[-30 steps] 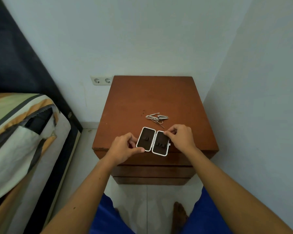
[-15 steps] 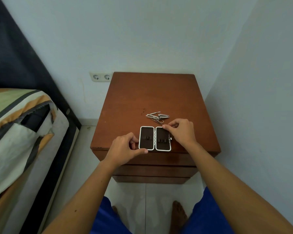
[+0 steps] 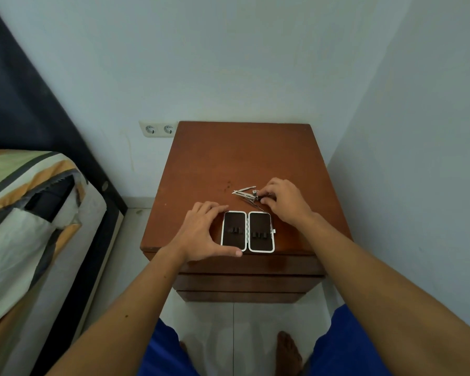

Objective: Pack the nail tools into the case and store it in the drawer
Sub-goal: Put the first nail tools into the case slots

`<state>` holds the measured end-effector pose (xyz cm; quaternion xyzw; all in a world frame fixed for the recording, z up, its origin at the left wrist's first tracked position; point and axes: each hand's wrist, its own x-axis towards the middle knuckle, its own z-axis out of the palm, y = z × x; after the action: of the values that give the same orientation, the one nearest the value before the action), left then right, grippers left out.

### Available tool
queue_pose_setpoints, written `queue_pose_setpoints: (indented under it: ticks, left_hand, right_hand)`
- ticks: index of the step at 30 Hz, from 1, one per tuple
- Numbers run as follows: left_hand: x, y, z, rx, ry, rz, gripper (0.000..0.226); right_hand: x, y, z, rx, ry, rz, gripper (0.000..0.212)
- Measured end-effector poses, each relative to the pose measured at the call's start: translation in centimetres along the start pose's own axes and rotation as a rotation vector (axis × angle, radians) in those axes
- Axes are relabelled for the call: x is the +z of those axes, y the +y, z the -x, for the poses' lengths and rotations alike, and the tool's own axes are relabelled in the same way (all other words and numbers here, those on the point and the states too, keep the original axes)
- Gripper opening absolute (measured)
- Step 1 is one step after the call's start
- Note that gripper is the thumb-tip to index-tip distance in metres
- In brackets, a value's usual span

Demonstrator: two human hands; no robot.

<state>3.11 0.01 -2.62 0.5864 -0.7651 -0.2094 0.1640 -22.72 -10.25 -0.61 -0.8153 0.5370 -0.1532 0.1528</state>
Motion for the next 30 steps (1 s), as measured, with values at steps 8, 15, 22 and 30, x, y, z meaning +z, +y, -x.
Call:
queue_pose_setpoints:
  ticks: [8, 15, 22, 30]
  left_hand:
    - [1.1, -0.7, -0.1, 0.025, 0.06, -0.054, 0.12]
    - [1.3, -0.6, 0.1, 0.026, 0.08, -0.086, 0.121]
    - [1.4, -0.4, 0.1, 0.011, 0.082, -0.102, 0.121]
    - [1.3, -0.2, 0.3, 0.011, 0.078, -0.118, 0.119]
  right_hand:
    - [0.0, 0.4, 0.5, -0.002, 0.118, -0.097, 0.011]
    - [-0.2, -1.3, 3.2, 0.082, 0.119, -0.521, 0.029]
    - [1.6, -1.8, 4.8, 0.168, -0.01, -0.581, 0.021]
    - [2.2, -2.3, 6.0, 0.084, -0.031, -0.376, 0.02]
